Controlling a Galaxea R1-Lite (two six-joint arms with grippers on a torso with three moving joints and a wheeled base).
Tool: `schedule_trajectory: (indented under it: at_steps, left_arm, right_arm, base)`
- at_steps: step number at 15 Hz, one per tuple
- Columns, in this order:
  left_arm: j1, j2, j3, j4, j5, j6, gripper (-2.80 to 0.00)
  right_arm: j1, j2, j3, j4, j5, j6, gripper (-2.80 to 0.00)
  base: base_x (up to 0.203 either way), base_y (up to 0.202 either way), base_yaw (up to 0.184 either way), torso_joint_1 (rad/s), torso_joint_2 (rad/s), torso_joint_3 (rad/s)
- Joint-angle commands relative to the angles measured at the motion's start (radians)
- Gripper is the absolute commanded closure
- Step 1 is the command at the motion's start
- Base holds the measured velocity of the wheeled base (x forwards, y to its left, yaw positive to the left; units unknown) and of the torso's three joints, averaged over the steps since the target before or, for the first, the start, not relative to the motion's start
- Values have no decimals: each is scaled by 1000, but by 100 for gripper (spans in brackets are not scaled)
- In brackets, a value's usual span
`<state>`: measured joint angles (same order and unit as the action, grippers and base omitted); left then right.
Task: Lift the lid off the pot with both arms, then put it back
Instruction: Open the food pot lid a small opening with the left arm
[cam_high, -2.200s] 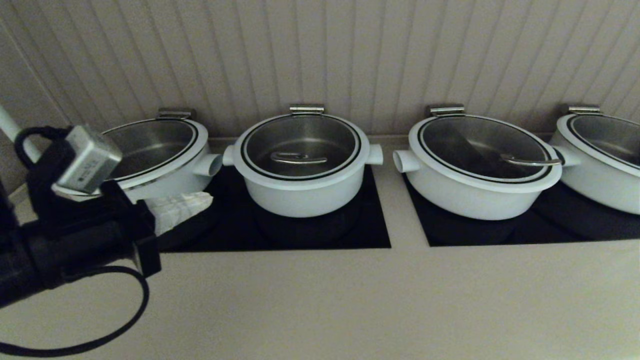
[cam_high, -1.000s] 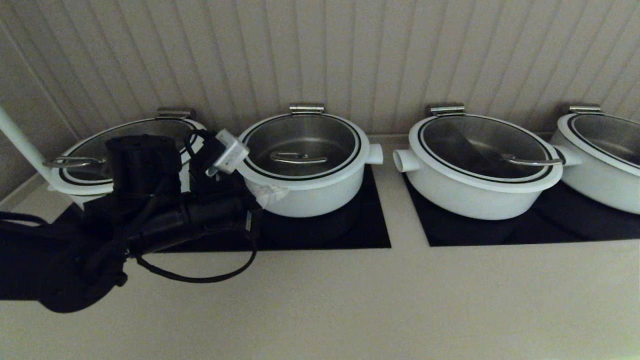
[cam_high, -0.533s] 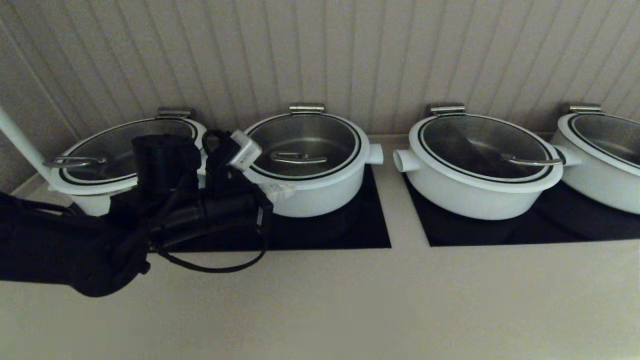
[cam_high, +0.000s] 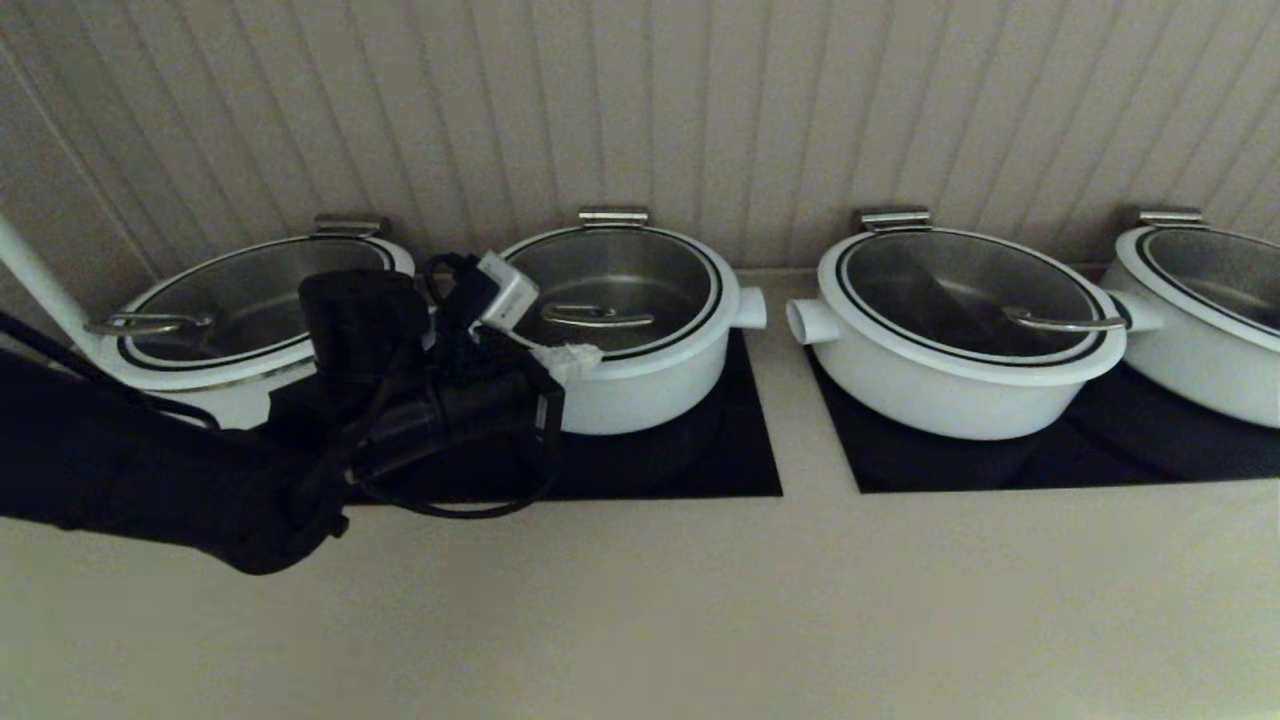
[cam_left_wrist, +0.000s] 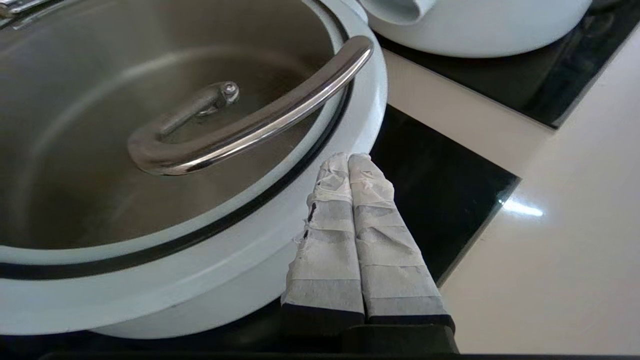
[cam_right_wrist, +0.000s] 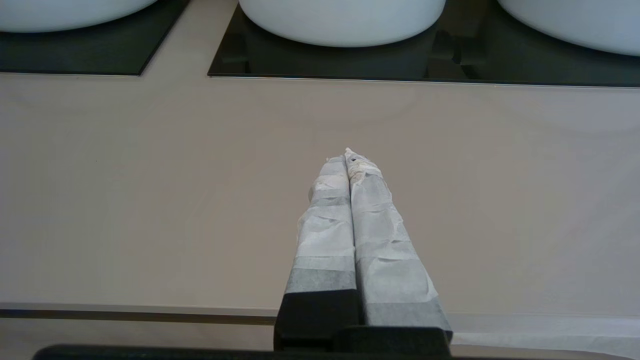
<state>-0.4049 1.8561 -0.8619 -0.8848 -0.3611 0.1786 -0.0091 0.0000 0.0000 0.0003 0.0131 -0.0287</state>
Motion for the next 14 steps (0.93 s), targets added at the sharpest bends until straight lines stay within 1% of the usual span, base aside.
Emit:
schedule_trajectory:
  at_steps: [1,8,14]
  left_arm:
    - [0,21,-12,-11,-1,1,0]
    - [1,18,-136,-2,-1,4,0]
    - [3,8,-141,-2,1,4,0]
  right_arm:
    - [0,0,0,0,1,0,0]
    - [0,0,0,0,1,-1,0]
    - [0,0,0,0,1,-2,0]
  base:
    - [0,0,0,0,0,0]
    - [0,0,0,0,0,0]
    - [0,0,0,0,0,0]
